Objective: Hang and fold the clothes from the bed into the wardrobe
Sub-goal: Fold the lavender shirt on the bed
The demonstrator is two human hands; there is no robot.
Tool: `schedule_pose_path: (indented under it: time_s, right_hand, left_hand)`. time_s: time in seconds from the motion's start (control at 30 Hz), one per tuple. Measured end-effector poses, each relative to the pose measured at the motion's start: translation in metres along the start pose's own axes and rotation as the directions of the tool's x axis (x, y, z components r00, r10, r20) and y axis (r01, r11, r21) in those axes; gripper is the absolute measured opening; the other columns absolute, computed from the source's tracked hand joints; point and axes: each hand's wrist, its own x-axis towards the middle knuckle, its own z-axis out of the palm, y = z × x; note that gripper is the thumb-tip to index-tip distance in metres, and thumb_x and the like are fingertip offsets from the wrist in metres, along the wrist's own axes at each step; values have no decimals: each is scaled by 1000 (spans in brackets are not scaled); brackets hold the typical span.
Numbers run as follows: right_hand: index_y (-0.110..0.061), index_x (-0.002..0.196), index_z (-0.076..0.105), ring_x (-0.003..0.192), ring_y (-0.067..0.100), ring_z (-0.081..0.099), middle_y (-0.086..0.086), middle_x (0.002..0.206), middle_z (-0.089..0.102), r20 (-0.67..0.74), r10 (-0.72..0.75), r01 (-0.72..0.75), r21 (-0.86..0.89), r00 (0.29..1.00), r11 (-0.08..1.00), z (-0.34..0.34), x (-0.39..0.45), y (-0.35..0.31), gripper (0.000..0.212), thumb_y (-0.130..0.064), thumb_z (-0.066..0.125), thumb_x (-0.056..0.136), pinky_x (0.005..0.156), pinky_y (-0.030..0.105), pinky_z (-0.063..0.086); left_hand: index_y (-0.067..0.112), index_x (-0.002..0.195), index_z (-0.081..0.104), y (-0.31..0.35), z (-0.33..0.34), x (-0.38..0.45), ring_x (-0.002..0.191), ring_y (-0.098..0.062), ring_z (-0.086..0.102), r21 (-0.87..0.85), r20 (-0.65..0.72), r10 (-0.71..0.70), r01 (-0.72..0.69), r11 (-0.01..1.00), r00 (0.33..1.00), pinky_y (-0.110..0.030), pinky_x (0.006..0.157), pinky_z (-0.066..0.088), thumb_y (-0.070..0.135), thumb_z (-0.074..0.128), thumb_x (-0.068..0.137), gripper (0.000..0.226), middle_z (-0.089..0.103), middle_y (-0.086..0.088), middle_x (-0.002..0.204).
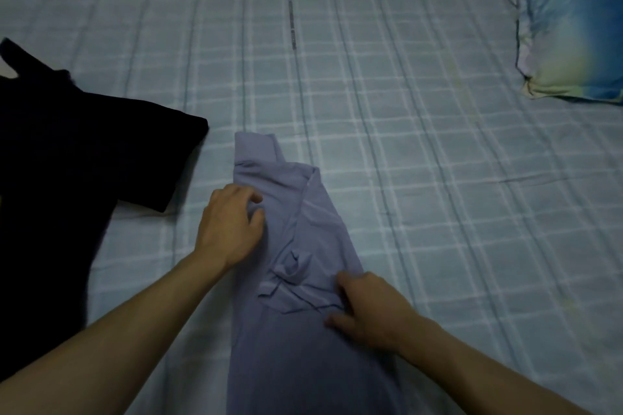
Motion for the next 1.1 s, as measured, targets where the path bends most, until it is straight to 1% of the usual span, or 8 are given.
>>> schedule_pose_path:
  time_s: [0.13, 0.23, 0.4, 0.5, 0.6, 0.67, 0.87, 1.1]
  right_hand:
    - [-20, 76, 50, 77, 29, 61, 8, 78, 66, -265, 40, -12, 108, 963, 994, -33, 35, -3, 31, -46, 53, 92, 59, 34, 36]
    - [-14, 93, 61, 82, 28, 62, 8, 88, 65, -436, 132, -11, 270, 890, 963, -58, 78, -4, 13, -27, 57, 93, 70, 36, 46]
    - [-12, 135, 45, 96, 22, 62, 5, 109, 65, -151, 239, -168, 375, 959, 911, -81, 139, 1, 66, -30, 76, 80, 79, 28, 48]
    - [-14, 117, 50, 84, 19, 61, 2, 97, 64, -80, 243, -203, 333, 967, 921, -76, 156, 2, 54, -27, 80, 74, 62, 22, 43]
    - [-17, 81, 54, 68, 11, 53, -5, 75, 56, -76, 267, -208, 442, 961, 872, -70, 157, 2, 25, -17, 78, 75, 46, 10, 36]
    - [-12, 72, 55, 67, 13, 52, -3, 69, 56, -108, 256, -169, 504, 961, 847, -70, 151, 1, 21, -13, 76, 76, 49, 16, 38]
    - [-9, 94, 64, 85, 23, 66, 6, 92, 69, -231, 134, 21, 567, 964, 824, -88, 96, -9, 18, -9, 73, 79, 74, 34, 52]
    - [-4, 96, 62, 90, 28, 65, 11, 94, 68, -370, -30, 232, 515, 929, 825, -100, 15, -34, 23, 0, 72, 77, 80, 43, 54]
  left_hand:
    - [12, 110, 64, -12, -7, 22, 107, -32, 53, -28, -29, -39, 38, 999, 999, -40, 90, 44, 20, 63, 90, 22, 61, -12, 116]
    - [12, 123, 57, -18, -7, 42, 114, -34, 53, -69, 1, -83, 83, 994, 997, -39, 95, 43, 19, 64, 87, 37, 58, -15, 123]
    - [11, 145, 32, -28, -1, 79, 116, -27, 58, -304, 165, -280, 319, 898, 946, -24, 85, 39, 19, 74, 80, 78, 58, -3, 124]
    - [8, 139, 38, -32, 4, 94, 101, -24, 62, -323, 180, -399, 437, 839, 899, -25, 80, 41, 19, 77, 76, 75, 62, 1, 106]
    - [9, 102, 65, -33, 4, 97, 88, -25, 68, -391, 225, -462, 514, 763, 858, -33, 75, 55, 13, 79, 73, 32, 71, -8, 94]
    - [8, 89, 71, -30, 1, 90, 82, -23, 67, -484, 257, -429, 499, 719, 866, -39, 79, 58, 5, 76, 76, 14, 74, -16, 96]
    - [11, 102, 70, -14, -35, 44, 92, -23, 65, -684, 145, -277, 299, 666, 950, -42, 91, 54, -2, 70, 85, 22, 72, -9, 101]
    - [21, 92, 62, 10, -90, -34, 82, -9, 70, -797, 84, -160, 162, 581, 984, -25, 70, 55, -8, 71, 81, 32, 74, 5, 89]
